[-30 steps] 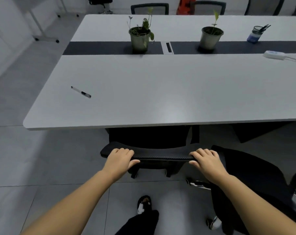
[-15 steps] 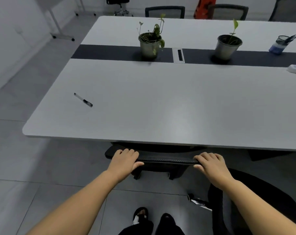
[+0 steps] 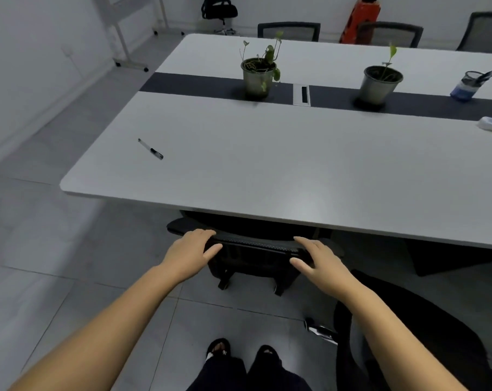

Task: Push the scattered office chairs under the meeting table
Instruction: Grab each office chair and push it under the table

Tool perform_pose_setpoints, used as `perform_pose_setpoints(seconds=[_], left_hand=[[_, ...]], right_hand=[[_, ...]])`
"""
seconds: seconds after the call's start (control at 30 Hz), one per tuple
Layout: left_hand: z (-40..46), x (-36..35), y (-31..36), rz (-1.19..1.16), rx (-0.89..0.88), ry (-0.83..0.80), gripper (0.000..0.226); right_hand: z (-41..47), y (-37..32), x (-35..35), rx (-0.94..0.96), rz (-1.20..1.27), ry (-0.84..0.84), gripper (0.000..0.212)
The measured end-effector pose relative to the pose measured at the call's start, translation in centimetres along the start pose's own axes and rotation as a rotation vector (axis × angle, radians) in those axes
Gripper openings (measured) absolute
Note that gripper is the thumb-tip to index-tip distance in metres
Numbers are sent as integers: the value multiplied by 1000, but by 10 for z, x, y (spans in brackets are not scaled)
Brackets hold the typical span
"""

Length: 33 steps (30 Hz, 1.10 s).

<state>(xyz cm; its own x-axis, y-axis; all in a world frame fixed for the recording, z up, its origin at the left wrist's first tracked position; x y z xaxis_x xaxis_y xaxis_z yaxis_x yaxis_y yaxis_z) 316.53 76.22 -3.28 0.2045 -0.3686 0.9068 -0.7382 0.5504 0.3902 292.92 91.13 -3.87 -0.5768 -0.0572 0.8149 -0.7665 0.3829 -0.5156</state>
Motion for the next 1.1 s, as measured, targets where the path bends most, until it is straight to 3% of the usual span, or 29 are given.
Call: perform_pose_setpoints(seconds=[0.2, 0.37, 0.73, 0.87, 1.1], left_hand=[[-98, 11, 30, -644, -52, 182, 29], [-172, 7, 27, -879, -29, 216, 36], [-298, -17, 10, -939, -108, 61, 33], [-319, -31, 35, -933, -176, -19, 45], [-355, -70, 118, -869, -312, -152, 44]], right_hand=[[-104, -37, -4, -62, 687, 208, 47], [-187, -53, -36, -186, 910, 379, 44], [-352, -98, -124, -438, 1014, 659, 42], [-402, -90, -135, -488, 997, 756, 42], [-500, -44, -150, -583, 987, 889, 42]])
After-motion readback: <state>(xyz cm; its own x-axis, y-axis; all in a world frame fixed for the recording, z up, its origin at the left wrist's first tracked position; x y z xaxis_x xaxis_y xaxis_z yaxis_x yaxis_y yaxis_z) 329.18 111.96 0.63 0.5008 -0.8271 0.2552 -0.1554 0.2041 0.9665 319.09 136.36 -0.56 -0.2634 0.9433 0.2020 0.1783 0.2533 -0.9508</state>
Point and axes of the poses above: each hand's wrist, its own z-axis towards the middle knuckle, its own x-axis out of the back of the hand, y = z × x, the point moved 4 cm from there along z, towards the middle knuckle, and after that the axes turned 2 degrees about -x, right-handed, at the moved point
